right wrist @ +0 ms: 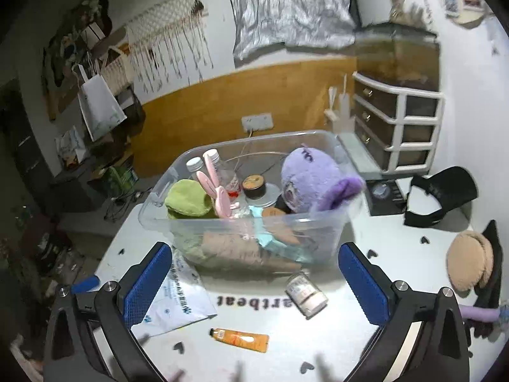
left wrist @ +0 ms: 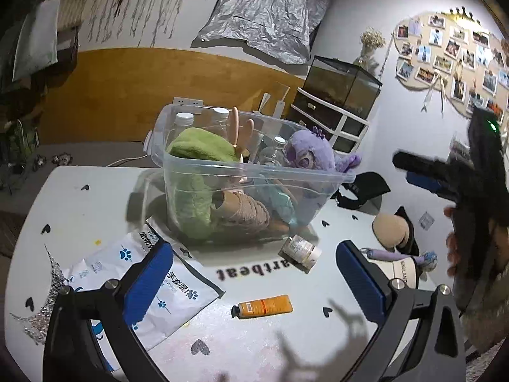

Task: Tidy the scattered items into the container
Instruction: 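Lower the coaster into the bin and open the right gripper, then withdraw the right tool from the bin back over the table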

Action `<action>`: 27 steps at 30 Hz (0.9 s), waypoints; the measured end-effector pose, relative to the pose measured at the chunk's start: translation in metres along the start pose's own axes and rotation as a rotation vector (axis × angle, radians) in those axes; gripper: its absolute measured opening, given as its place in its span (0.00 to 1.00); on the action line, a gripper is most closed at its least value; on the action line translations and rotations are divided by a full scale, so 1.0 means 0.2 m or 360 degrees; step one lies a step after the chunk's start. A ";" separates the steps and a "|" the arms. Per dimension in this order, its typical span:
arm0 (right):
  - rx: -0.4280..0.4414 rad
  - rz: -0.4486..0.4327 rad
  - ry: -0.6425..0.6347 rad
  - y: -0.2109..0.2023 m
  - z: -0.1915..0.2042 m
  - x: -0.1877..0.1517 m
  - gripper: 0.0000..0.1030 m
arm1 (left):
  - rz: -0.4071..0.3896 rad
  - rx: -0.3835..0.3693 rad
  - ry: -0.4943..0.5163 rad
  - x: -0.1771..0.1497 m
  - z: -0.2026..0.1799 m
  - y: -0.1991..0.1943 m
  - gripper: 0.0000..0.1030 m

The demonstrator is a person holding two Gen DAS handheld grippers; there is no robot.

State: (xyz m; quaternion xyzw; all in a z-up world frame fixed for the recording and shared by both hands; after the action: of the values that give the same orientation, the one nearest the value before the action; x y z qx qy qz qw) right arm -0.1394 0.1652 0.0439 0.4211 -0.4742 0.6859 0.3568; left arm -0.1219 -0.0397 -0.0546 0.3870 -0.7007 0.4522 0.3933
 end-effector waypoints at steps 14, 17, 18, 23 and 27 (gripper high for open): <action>-0.0076 0.0030 0.0033 -0.14 -0.03 -0.31 1.00 | 0.0033 0.0175 0.0066 -0.02 -0.07 -0.04 1.00; -0.0075 -0.0003 0.0057 -0.17 -0.04 -0.32 1.00 | 0.0020 0.0211 0.0088 -0.03 -0.09 -0.06 1.00; -0.0077 -0.0008 0.0059 -0.17 -0.05 -0.32 1.00 | 0.0018 0.0225 0.0097 -0.03 -0.09 -0.06 1.00; -0.0072 -0.0010 0.0028 -0.20 -0.07 -0.34 1.00 | -0.0012 0.0298 0.0147 -0.04 -0.12 -0.09 1.00; -0.0061 -0.0021 -0.0012 -0.23 -0.07 -0.33 1.00 | -0.0018 0.0345 0.0182 -0.05 -0.13 -0.10 1.00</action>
State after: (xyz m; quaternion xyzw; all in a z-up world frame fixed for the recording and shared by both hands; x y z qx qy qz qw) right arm -0.0758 0.1858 -0.0031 0.4198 -0.4858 0.6728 0.3676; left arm -0.0939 -0.0202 -0.0499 0.4048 -0.6220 0.5443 0.3910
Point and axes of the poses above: each gripper's, at about its wrist camera, not at the fingertips, and y roughly the way its jaws point, z to its left, x to its top, the point moved 7 cm from there along y, roughly the way its jaws point, and after that the axes turned 15 degrees about -z, right-handed, at the moved point
